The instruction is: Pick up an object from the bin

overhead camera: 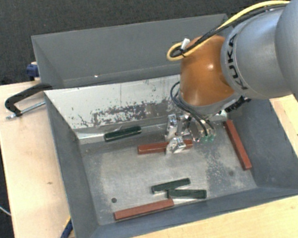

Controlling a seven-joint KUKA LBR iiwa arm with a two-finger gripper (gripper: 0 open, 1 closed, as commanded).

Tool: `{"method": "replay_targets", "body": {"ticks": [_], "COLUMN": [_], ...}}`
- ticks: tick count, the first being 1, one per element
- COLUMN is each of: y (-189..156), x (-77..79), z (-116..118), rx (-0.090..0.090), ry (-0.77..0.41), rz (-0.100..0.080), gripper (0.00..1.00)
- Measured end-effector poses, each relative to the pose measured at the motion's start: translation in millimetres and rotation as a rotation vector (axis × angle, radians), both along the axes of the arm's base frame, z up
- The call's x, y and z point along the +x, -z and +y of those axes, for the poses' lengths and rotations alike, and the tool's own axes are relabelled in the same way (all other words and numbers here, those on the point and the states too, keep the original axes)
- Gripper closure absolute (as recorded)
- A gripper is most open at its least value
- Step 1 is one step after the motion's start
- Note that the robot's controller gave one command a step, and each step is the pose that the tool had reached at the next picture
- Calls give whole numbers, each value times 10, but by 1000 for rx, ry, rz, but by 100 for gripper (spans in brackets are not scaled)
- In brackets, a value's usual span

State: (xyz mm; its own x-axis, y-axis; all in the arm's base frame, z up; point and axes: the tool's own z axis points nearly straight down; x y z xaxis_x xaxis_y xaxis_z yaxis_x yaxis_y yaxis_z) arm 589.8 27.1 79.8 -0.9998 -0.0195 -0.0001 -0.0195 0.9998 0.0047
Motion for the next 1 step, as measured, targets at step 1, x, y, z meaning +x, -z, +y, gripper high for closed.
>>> {"method": "replay_targets", "body": {"ticks": [1], "y": [-41], "x": [8], "z": [0], "rx": [-2], "ry": [1], "rz": [-5], "gripper": [100]}}
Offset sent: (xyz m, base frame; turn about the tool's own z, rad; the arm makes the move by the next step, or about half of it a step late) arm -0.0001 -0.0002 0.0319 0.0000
